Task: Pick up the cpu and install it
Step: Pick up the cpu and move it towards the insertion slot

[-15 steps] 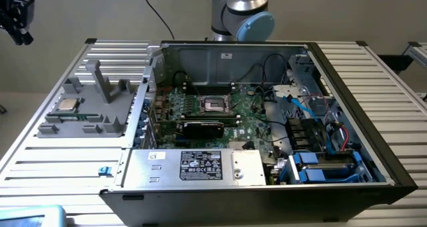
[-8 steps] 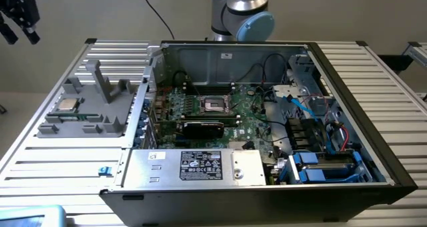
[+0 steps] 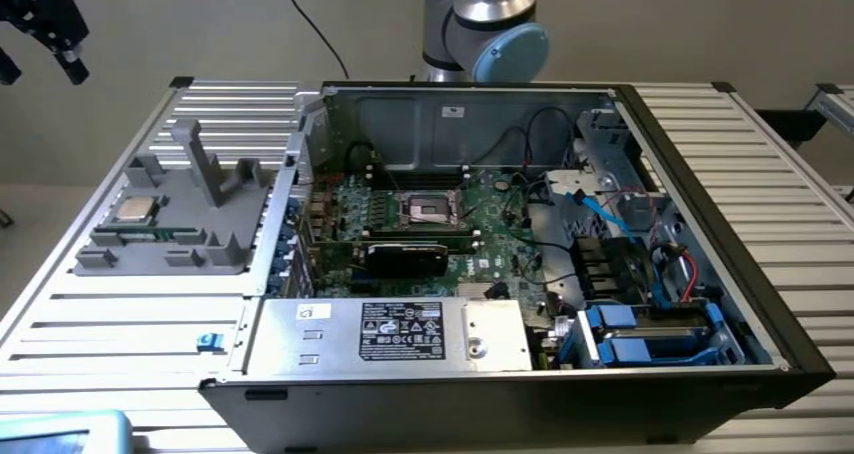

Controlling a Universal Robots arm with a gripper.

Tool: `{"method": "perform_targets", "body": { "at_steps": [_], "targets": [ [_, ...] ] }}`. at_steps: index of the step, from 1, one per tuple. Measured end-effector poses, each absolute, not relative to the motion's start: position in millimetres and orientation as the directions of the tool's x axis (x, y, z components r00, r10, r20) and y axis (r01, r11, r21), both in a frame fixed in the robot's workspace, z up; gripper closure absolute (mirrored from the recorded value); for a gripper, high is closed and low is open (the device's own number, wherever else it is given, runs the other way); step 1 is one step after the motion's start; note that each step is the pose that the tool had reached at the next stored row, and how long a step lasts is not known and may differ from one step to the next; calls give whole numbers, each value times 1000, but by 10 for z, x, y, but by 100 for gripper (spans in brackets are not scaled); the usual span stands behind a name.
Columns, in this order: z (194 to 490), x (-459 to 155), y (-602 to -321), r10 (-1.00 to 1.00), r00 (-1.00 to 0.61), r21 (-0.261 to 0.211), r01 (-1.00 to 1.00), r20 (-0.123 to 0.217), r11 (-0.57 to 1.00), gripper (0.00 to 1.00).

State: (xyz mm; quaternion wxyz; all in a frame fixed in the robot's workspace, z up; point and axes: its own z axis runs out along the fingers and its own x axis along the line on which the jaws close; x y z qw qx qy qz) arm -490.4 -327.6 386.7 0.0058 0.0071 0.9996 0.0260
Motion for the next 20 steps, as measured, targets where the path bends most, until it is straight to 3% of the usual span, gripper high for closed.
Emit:
{"method": "perform_targets", "body": {
  "at_steps": [20],
  "targets": [
    [3586, -4904, -3276, 14, -1000, 51, 15, 21, 999, 22]
  ]
}}
